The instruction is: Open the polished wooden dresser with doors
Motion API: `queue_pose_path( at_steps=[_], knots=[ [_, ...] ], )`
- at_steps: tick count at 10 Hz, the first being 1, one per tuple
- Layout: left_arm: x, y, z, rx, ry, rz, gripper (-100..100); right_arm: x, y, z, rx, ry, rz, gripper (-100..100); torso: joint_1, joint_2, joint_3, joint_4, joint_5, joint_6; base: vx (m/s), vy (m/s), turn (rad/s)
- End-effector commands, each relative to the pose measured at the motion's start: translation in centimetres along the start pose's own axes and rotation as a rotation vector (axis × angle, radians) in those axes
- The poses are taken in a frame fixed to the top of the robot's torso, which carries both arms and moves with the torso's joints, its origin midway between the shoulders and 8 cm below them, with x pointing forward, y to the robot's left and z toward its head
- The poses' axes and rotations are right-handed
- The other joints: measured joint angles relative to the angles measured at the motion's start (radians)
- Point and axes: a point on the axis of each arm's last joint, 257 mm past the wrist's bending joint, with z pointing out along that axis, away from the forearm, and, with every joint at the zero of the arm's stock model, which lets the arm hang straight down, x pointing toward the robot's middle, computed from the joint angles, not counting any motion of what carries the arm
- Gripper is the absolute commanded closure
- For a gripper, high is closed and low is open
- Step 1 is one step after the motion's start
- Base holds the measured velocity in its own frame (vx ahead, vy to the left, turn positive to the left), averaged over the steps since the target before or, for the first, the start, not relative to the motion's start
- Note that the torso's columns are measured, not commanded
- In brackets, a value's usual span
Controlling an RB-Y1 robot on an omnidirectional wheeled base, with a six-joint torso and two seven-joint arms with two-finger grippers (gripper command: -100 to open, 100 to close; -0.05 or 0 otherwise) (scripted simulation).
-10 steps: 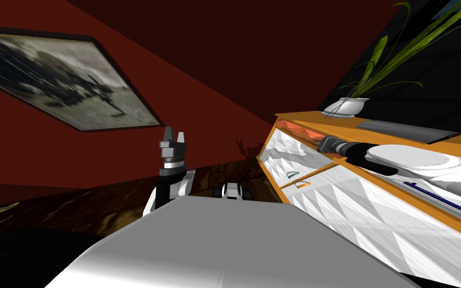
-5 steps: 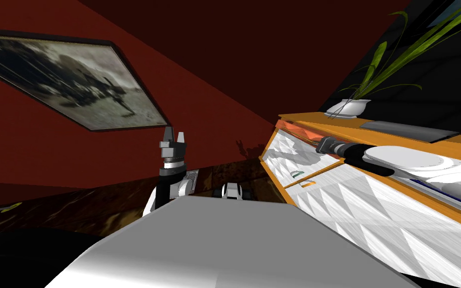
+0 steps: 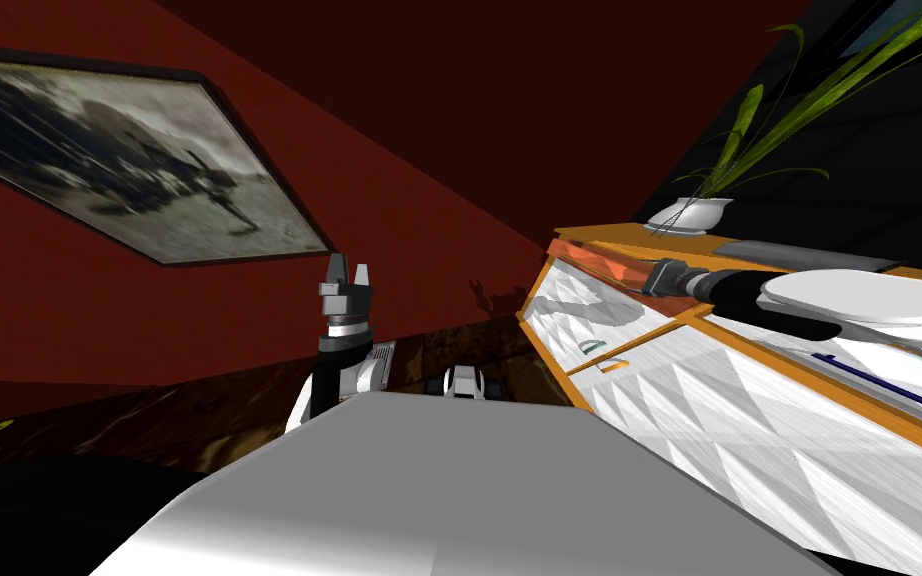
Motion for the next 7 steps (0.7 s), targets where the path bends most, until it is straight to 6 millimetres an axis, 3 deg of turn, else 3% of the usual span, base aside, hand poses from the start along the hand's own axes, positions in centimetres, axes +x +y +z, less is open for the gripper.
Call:
queue_pose_path(
  at_steps=[1,2,7],
  knots=[
    [0.0,0.0,0.0,0.0,0.0,0.0,0,0.0,-0.58,-0.07,0.001,-0.002,0.002,-100,0.0,0.0,0.0,0.0,0.0,0.0,0.0,0.0,0.0],
    [0.0,0.0,0.0,0.0,0.0,0.0,0,0.0,-0.58,-0.07,0.0,-0.003,0.002,0,-0.001,0.0,0.0,0.0,0.0,0.0,0.0,0.0,0.0],
    [0.0,0.0,0.0,0.0,0.0,0.0,0,0.0,-0.58,-0.07,0.0,-0.003,0.002,0,0.0,0.0,0.0,0.0,0.0,0.0,0.0,0.0,0.0]
  ],
)
